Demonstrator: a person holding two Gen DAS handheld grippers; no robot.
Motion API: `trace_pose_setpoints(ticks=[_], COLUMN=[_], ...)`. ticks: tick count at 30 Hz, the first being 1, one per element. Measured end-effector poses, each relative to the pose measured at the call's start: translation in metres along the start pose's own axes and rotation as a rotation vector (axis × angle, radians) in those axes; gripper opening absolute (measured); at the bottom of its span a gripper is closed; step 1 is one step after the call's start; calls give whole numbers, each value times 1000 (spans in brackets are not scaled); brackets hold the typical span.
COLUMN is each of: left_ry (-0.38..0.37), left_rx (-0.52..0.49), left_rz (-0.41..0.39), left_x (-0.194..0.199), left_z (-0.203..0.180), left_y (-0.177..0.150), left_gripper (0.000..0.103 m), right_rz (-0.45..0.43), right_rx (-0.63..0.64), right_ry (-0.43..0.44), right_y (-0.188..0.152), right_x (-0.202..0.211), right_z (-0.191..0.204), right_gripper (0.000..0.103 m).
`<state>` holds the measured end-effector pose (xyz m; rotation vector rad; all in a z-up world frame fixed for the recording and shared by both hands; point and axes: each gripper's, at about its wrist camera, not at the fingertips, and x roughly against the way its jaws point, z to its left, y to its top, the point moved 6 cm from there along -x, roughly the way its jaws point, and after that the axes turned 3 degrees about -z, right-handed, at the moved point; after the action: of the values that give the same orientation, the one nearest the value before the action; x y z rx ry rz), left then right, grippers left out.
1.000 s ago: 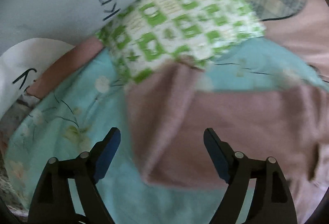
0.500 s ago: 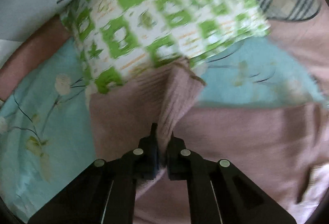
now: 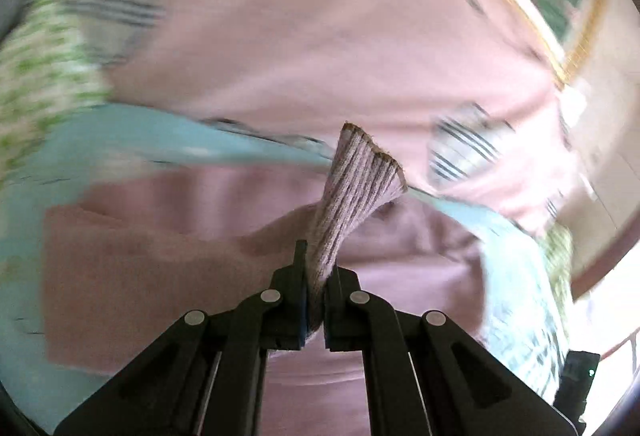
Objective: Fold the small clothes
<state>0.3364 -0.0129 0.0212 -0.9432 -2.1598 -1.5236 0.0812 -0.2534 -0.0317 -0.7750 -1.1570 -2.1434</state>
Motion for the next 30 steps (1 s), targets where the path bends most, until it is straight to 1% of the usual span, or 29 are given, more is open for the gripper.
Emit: trace_pose_setpoints(ticks=[3,5,6,8,10,14,16,17,18,19,20,21,25,27,29,30], left_ry=[-56,-64,-71,-77,-75,-69,-65,-64,-68,-72,-73,-63,-29,28,114,182], left_rx=[-72,-114,-140,-160,-184,-204,-203,-202,-196,-193,-192,-195,-181,-183,-188,-187], left_rz=[68,95,117,144,174,233,262,266,275,276,273,263,226,207,189,180], left_x=[-47,-62,-76,-91,-107,-126,-131,-131,-129,-124,-117,-110,-69,-49,-26,-12], left_z=[-58,-81,-94,-109,-118,-114,-109,-107,-103,-101,-98,-93,-69,-48,-20,2], left_y=[-22,-39,-49,-63,-78,-98,-104,-104,-106,-105,-105,-105,-102,-103,-106,-109], left_gripper=[3,3,3,3,3,5,12,18,28,33,42,47,51,57,58,59], right_rz=[-17,-32,-42,-61,-76,-90,-91,-92,-94,-96,-98,-103,-103,-76,-56,-56], right_rx=[-28,-54,-64,-79,-92,-105,-108,-111,-115,-114,-113,-107,-78,-77,-88,-99], right_ry=[-15,-20,-23,-31,-33,-36,-33,-29,-20,-14,-10,2,51,78,73,67], right_y=[5,10,13,19,25,36,42,45,49,52,55,59,74,81,86,88], right_x=[7,12,15,21,24,25,22,21,19,18,17,16,2,-14,-30,-38], right_z=[-17,-28,-33,-42,-49,-53,-51,-49,-46,-42,-38,-31,-8,4,7,7], right_gripper=[52,52,52,52,52,52,52,52,52,52,52,52,52,52,52,53])
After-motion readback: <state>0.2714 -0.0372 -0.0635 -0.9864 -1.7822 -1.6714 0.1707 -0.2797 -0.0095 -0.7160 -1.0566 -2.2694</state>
